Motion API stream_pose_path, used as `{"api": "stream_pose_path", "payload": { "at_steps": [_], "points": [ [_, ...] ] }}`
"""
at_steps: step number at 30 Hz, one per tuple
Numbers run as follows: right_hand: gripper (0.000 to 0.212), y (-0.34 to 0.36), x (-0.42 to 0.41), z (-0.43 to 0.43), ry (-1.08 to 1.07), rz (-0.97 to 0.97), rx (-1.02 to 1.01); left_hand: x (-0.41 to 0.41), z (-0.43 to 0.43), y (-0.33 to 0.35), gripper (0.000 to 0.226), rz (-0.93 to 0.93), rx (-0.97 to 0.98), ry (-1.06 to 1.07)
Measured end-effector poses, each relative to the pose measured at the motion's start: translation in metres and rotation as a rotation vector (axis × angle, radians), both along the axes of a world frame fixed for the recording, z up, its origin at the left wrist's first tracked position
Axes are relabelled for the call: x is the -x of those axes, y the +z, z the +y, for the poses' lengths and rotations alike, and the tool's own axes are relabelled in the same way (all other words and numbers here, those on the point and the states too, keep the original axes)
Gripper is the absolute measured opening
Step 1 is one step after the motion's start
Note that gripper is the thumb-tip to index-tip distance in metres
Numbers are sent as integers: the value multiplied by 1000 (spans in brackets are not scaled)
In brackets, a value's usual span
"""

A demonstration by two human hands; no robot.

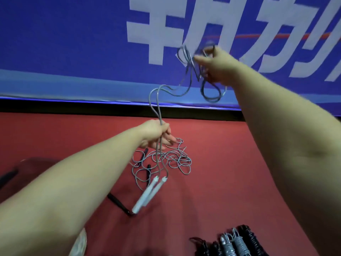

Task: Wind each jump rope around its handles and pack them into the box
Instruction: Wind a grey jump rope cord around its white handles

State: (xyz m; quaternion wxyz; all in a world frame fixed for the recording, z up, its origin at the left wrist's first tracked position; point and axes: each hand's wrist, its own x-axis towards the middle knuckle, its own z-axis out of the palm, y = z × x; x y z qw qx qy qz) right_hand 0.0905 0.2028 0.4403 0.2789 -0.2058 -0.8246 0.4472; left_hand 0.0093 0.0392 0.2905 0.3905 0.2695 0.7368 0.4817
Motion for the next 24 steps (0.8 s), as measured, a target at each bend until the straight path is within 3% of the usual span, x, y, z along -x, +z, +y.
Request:
{"api": "stream_pose_path", "payload": {
  "at_steps": [3,6,7,8,9,10,11,12,14,16,17,19,20,22,24],
  "points": [
    [15,-92,-11,36,-89,-342,493,5,-4,19,29,-157,-36,63],
    [18,-171,-27,46,-260,-503,623,-1,-3,26,31,-317,-66,74],
    [28,-189,-36,46,-303,-617,523,-5,-2,25,30,-371,-75,70],
    [40,-204,-46,48,-336,-801,283,-9,1,25,30,-424,-83,70],
    [44,-214,-54,51,-355,-1034,-64,-13,4,23,30,-476,-89,75],
    [42,-220,-60,54,-363,-1113,-354,-18,7,23,30,-519,-95,88],
    [36,-221,-64,54,-315,-1053,-462,-24,10,23,31,-551,-109,107],
    [31,-220,-65,51,-197,-917,-405,-29,15,23,31,-580,-131,129],
    [27,-210,-67,27,81,-570,122,-40,24,27,29,-656,-202,189],
    [20,-207,-68,-5,295,-375,589,-46,33,30,27,-753,-300,278],
    [42,-210,-67,-17,386,-333,692,-47,37,31,27,-798,-349,323],
    [94,-220,-63,-31,517,-295,777,-46,40,37,29,-863,-437,394],
    [107,-225,-61,-34,560,-267,809,-43,39,40,30,-885,-476,420],
    [109,-227,-62,-38,616,-222,876,-35,31,48,32,-918,-546,476],
    [85,-224,-69,-40,648,-288,831,-21,19,54,30,-925,-610,553]
  ]
}}
